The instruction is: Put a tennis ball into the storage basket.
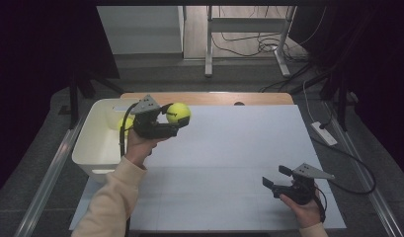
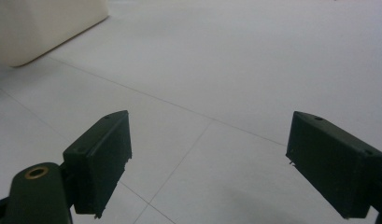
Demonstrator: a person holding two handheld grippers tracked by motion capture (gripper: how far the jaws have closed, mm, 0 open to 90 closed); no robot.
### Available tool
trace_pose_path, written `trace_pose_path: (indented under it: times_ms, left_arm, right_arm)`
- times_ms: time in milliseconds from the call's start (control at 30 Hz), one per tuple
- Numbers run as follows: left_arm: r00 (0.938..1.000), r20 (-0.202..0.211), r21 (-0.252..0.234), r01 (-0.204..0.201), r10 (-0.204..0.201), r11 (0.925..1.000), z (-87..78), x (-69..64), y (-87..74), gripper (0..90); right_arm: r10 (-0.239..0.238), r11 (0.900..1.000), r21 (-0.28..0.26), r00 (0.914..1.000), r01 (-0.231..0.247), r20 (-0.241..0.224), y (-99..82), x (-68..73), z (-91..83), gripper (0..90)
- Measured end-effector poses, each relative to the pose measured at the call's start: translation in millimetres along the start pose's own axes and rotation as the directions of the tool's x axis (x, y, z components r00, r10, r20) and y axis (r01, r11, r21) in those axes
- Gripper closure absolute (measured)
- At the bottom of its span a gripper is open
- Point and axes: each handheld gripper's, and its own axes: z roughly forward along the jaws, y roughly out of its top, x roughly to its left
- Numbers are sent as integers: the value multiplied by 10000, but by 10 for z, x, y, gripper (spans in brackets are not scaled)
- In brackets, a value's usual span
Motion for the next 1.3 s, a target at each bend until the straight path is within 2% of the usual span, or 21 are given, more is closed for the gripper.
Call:
trace_pose_path:
  times_ms: [633,900,1300]
  left_arm:
    - [9969,-736,-52,275,-278,9996,-220,196,-8,272]
    - [9932,-1096,-108,392,-402,9992,-351,287,-14,272]
    - [9875,-1487,-42,530,-531,9986,-454,392,-31,272]
  right_arm:
    - [7,10000,-24,10000,-7,-9,2,2,-1,139]
    - [14,10000,-28,10000,-14,-3,3,2,0,139]
    - [15,10000,-25,10000,-15,4,6,6,0,139]
